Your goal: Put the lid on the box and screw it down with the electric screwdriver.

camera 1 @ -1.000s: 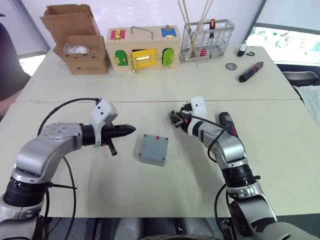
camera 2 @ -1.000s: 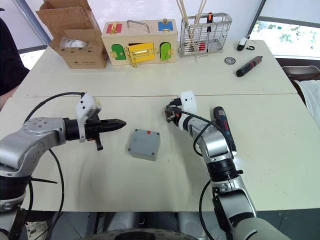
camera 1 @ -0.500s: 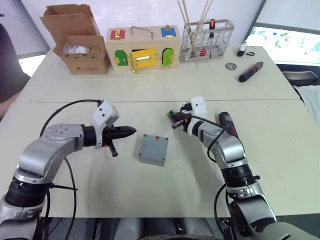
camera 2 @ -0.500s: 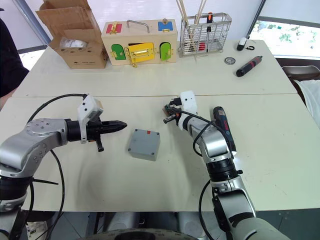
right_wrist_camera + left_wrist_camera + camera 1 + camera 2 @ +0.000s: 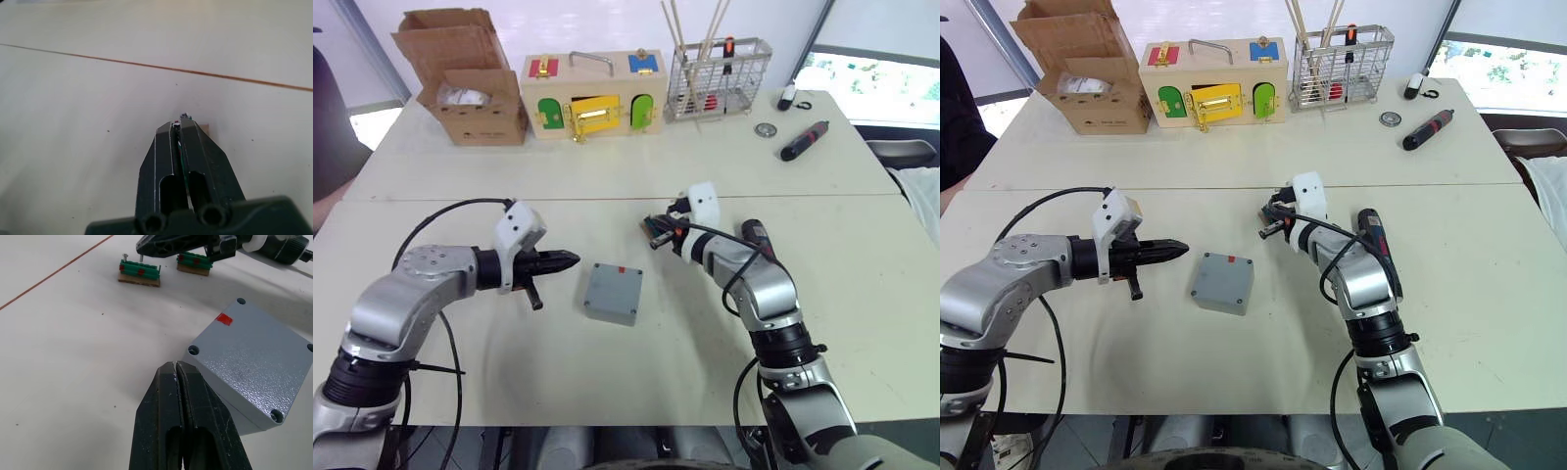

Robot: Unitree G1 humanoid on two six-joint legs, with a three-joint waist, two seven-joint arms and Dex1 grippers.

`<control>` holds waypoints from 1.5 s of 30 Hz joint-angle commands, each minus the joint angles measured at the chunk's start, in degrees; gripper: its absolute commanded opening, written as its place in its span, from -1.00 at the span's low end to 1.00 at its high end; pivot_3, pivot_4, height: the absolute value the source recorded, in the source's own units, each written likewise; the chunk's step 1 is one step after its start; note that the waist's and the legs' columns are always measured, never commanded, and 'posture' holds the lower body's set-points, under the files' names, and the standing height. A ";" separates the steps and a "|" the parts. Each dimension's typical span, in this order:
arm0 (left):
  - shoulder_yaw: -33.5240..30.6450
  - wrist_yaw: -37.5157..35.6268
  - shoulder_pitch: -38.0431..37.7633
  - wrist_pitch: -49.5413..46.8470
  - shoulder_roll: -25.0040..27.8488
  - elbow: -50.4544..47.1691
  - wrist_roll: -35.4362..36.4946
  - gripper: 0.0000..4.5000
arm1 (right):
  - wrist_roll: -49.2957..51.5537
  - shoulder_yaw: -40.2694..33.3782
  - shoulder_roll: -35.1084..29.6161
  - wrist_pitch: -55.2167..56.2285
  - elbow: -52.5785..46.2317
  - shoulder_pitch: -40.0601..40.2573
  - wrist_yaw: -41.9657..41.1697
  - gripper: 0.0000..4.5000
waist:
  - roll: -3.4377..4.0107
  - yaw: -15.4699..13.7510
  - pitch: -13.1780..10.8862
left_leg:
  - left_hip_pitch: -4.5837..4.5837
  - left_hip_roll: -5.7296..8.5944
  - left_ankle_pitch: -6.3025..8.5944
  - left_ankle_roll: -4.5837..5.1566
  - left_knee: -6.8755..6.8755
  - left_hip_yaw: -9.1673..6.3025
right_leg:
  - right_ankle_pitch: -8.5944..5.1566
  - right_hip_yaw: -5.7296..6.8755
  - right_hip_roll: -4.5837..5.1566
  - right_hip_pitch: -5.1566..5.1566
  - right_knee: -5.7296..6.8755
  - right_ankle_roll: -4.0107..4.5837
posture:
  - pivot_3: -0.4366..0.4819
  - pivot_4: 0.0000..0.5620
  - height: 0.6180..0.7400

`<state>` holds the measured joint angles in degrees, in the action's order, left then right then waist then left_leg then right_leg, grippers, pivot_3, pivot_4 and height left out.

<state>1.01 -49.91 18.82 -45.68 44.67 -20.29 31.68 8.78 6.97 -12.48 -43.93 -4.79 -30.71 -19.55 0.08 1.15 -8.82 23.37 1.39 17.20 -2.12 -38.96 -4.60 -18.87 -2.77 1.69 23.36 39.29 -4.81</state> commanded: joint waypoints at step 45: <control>4.34 -11.37 4.80 1.76 7.16 -4.93 -0.40 -1.00 | 15.34 2.99 -17.19 -2.17 -26.61 12.38 -16.42 -0.98 | 0.01 -0.32 -0.01 | 0.00 -0.01 0.21 0.37 -0.06 -0.03 | 0.00 0.02 -0.01 -0.08 -0.06 0.00 | -0.05 -0.47 1.00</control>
<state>6.02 -61.26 23.30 -44.73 51.74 -24.81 31.65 23.78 10.39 -30.11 -46.99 -30.61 -17.73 -36.10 0.09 0.83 -8.84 23.37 1.38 17.41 -1.75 -39.02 -4.64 -18.87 -2.75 1.69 23.28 39.23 -4.81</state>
